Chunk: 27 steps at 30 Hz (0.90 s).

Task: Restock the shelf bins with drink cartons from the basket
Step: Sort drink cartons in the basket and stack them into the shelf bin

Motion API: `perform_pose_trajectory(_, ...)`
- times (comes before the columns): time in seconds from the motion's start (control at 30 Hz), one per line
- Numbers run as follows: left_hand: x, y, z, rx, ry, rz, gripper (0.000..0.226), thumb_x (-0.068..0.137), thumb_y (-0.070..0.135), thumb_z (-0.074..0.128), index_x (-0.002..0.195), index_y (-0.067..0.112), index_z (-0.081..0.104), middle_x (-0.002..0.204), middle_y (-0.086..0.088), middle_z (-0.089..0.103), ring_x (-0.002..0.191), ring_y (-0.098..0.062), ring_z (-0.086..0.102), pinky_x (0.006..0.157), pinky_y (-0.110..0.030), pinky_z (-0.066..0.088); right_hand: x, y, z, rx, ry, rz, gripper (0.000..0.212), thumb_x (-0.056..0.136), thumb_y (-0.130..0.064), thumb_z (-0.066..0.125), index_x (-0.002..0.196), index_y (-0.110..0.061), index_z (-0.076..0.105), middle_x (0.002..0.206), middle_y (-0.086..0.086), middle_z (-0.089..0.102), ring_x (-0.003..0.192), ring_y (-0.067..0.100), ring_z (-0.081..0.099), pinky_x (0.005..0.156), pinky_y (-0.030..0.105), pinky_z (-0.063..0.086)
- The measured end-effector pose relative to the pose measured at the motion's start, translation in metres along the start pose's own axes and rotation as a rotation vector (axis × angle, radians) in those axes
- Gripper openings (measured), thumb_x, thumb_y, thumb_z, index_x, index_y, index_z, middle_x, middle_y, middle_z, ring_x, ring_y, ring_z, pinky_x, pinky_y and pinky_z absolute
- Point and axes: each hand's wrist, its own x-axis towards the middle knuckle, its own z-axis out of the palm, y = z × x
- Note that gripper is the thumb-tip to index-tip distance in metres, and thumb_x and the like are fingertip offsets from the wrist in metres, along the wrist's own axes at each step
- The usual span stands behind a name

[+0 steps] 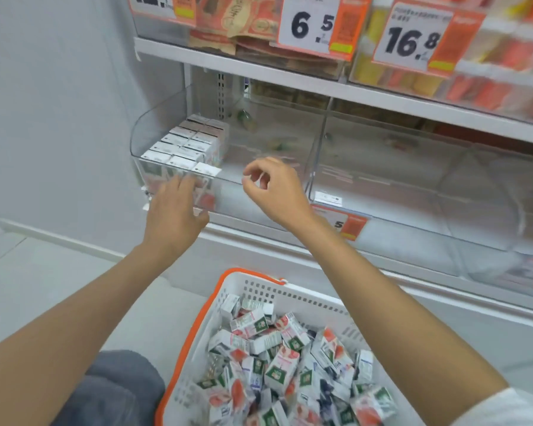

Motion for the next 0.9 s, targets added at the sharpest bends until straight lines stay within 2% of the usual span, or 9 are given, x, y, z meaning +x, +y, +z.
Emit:
perform_pose_trajectory(0.13,-0.060,0.037,0.037,-0.272,-0.357,-0.066,0.039,0.078,0.013,0.075,0.113,0.011,0.057,0.112,-0.007,0.057,0.103,-0.024,0.054,0.091,-0.040,0.046,-0.099,0.044,-0.029,-0.032,-0.184,0.203,0.007,0.085,-0.023,0.061,0.083,-0.027,0.066,0.077,-0.015,0.061,0.067,0.002,0.054,0.063,0.021,0.042)
perform_pose_trajectory(0.27,-0.132,0.059,0.089,-0.326,-0.686,-0.125,0.040,0.080,0.011,0.074,0.116,0.008,0.057,0.117,-0.011,0.056,0.105,-0.028,0.053,0.091,-0.035,0.044,-0.217,0.124,-0.042,-0.061,-0.462,0.598,0.015,0.091,-0.022,0.061,0.104,-0.018,0.069,0.094,-0.008,0.065,0.084,0.011,0.061,0.074,0.029,0.052)
perform_pose_trajectory(0.43,-0.185,0.062,0.136,-0.295,-0.884,-0.164,0.043,0.082,0.019,0.074,0.121,0.013,0.056,0.119,-0.001,0.054,0.103,-0.018,0.053,0.081,-0.022,0.045,-0.325,0.169,-0.027,0.037,-0.692,0.907,0.039,0.088,-0.032,0.069,0.121,-0.014,0.063,0.111,0.005,0.063,0.099,0.019,0.060,0.092,0.035,0.050)
perform_pose_trajectory(0.5,-0.196,0.060,0.144,-0.301,-0.934,-0.179,0.043,0.083,0.022,0.074,0.122,0.017,0.055,0.118,0.002,0.053,0.097,-0.013,0.052,0.076,-0.018,0.042,-0.343,0.163,-0.014,0.126,-0.799,0.965,0.056,0.083,-0.046,0.072,0.128,-0.016,0.056,0.113,0.004,0.061,0.097,0.017,0.061,0.085,0.033,0.051)
perform_pose_trajectory(0.57,-0.203,0.057,0.149,-0.291,-0.979,-0.181,0.042,0.084,0.023,0.072,0.122,0.019,0.054,0.119,0.002,0.052,0.095,-0.013,0.052,0.080,-0.024,0.043,-0.352,0.154,0.001,0.128,-0.891,0.919,0.073,0.078,-0.051,0.076,0.135,-0.020,0.043,0.115,0.002,0.059,0.093,0.016,0.060,0.077,0.029,0.050)
perform_pose_trajectory(0.63,-0.208,0.055,0.151,-0.283,-1.004,-0.190,0.039,0.084,0.023,0.072,0.118,0.022,0.054,0.115,0.004,0.052,0.095,-0.013,0.053,0.080,-0.026,0.044,-0.363,0.148,0.012,0.101,-0.863,0.877,0.076,0.078,-0.040,0.079,0.137,-0.021,0.035,0.109,0.002,0.060,0.085,0.016,0.062,0.071,0.029,0.051)
perform_pose_trajectory(0.73,-0.213,0.055,0.153,-0.244,-1.023,-0.193,0.032,0.085,0.023,0.071,0.113,0.022,0.055,0.116,0.002,0.055,0.096,-0.014,0.057,0.077,-0.026,0.045,-0.377,0.138,0.018,0.165,-0.730,0.961,0.063,0.081,-0.027,0.078,0.126,-0.025,0.034,0.080,0.001,0.057,0.058,0.012,0.054,0.053,0.026,0.047)
perform_pose_trajectory(0.8,-0.215,0.056,0.153,-0.242,-1.046,-0.227,0.033,0.085,0.022,0.070,0.114,0.022,0.055,0.119,0.000,0.056,0.095,-0.014,0.058,0.076,-0.026,0.046,-0.378,0.135,0.016,0.118,-0.691,0.955,0.060,0.081,-0.031,0.078,0.124,-0.026,0.036,0.089,0.003,0.060,0.067,0.015,0.059,0.060,0.032,0.051)
perform_pose_trajectory(0.9,-0.214,0.059,0.152,-0.302,-1.062,-0.325,0.039,0.084,0.024,0.072,0.118,0.021,0.054,0.122,-0.001,0.055,0.100,-0.017,0.059,0.083,-0.032,0.051,-0.357,0.134,0.003,0.065,-0.651,0.918,0.050,0.085,-0.036,0.072,0.124,-0.026,0.043,0.099,-0.005,0.058,0.077,0.008,0.062,0.060,0.022,0.049)
